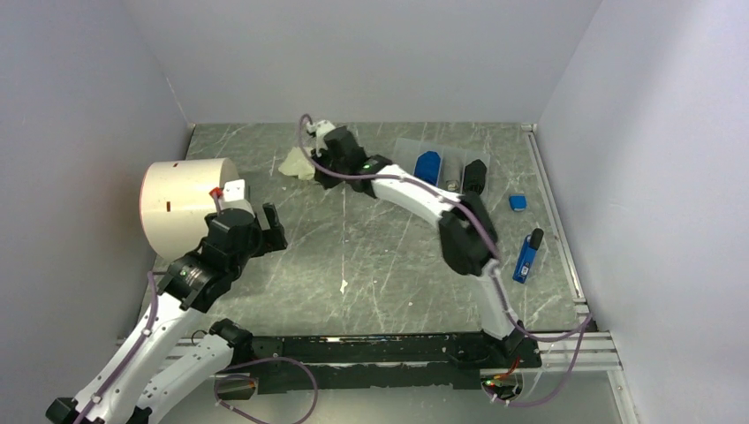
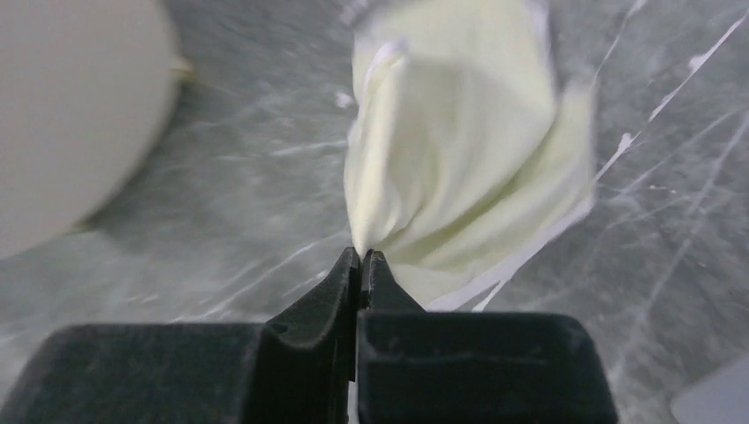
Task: Roll the underwear
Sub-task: Pick up the underwear from the corner of the board.
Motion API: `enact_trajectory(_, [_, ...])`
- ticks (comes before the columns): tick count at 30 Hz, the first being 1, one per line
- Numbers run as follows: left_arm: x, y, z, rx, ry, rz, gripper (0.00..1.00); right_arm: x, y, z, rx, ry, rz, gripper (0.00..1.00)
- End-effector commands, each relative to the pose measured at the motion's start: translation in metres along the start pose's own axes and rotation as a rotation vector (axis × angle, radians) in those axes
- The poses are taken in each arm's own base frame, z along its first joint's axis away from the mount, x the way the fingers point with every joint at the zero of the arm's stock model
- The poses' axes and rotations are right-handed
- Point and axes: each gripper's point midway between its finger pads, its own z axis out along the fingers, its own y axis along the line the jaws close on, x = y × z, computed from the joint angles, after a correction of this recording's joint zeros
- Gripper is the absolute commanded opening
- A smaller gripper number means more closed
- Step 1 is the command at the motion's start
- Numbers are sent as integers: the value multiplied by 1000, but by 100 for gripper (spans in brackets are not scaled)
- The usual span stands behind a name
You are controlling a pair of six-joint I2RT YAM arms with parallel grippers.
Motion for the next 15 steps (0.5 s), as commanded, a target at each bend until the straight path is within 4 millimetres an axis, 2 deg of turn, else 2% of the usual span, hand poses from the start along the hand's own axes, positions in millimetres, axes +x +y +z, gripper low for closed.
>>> enact_trajectory(1, [-15,15,-12,-52,-85,-69,98,-95,47,-112,-204,-251,69,0])
enact_trajectory(8, [-25,30,-28,-88,-164,-134,98,-79,83,-185,-419,-237,148,0])
enact_trajectory(11, [-28,36,-34,-105,-188,-159,98,-79,97,-217,-503,-256,181,0])
enact_trajectory(15, [-30,37,-37,-95,-208,-169,98,-52,114,-244,-625,-187,202,0])
